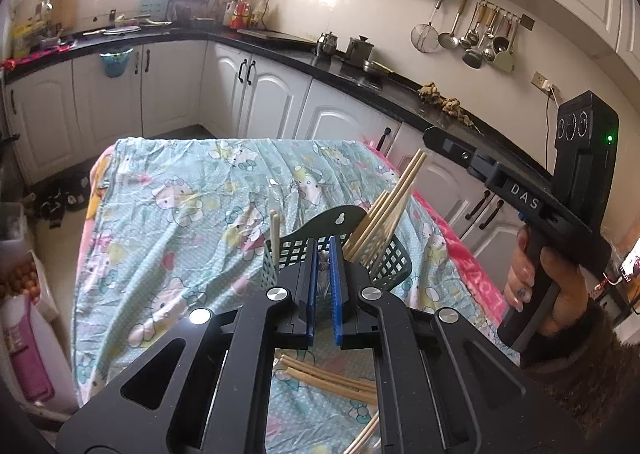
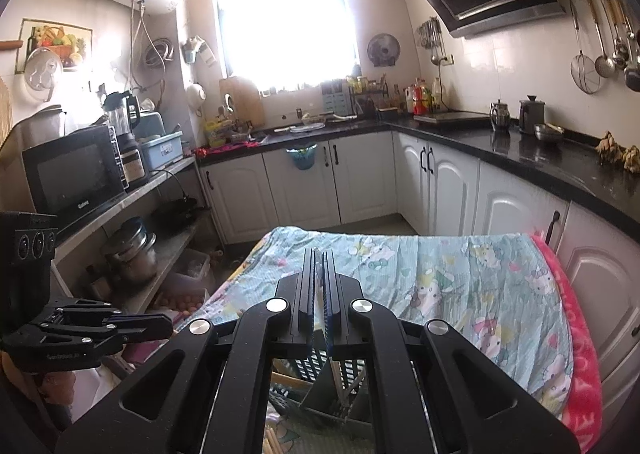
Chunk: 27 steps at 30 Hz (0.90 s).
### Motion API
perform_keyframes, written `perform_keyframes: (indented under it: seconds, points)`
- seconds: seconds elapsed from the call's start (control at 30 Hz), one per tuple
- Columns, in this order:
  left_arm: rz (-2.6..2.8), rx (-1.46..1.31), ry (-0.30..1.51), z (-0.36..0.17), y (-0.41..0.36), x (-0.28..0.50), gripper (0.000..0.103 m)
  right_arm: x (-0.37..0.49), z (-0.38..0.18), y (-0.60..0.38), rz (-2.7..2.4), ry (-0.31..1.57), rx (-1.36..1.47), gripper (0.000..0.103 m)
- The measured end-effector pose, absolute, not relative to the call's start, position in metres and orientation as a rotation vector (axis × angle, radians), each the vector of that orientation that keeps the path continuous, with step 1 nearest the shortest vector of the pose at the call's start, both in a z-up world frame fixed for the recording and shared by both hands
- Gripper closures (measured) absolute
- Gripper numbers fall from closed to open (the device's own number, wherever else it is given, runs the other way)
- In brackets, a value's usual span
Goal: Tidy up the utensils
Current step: 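Lower both chopsticks tips-first into the caddy compartments, then open both grippers to release the chopsticks into the caddy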
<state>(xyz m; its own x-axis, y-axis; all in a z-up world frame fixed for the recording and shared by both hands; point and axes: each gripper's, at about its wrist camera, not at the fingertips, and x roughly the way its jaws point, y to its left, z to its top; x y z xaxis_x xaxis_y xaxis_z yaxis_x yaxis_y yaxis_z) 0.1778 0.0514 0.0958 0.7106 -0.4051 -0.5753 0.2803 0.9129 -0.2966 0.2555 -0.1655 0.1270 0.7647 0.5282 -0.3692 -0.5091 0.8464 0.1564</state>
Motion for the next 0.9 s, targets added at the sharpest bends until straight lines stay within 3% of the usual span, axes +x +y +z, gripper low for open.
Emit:
perform_keyframes:
  seconds: [0.43, 0.5, 0.6, 0.9]
  points:
    - [-0.403, -0.233, 0.687, 0.083, 0.038, 0.199, 0.1, 0.267, 0.108, -0.168, 0.521, 0.45, 0.05, 0.098]
    - [-0.4, -0.243, 0.685, 0.082, 0.039, 0.201, 0.091, 0.268, 0.107, -0.169, 0.513, 0.453, 0.048, 0.094]
    - [-0.397, -0.255, 0.679, 0.083, 0.041, 0.201, 0.082, 0.266, 0.107, -0.172, 0.505, 0.446, 0.049, 0.08]
    - [-0.383, -0.273, 0.628, 0.096, 0.048, 0.192, 0.052, 0.26, 0.11, -0.183, 0.478, 0.428, 0.052, 0.066]
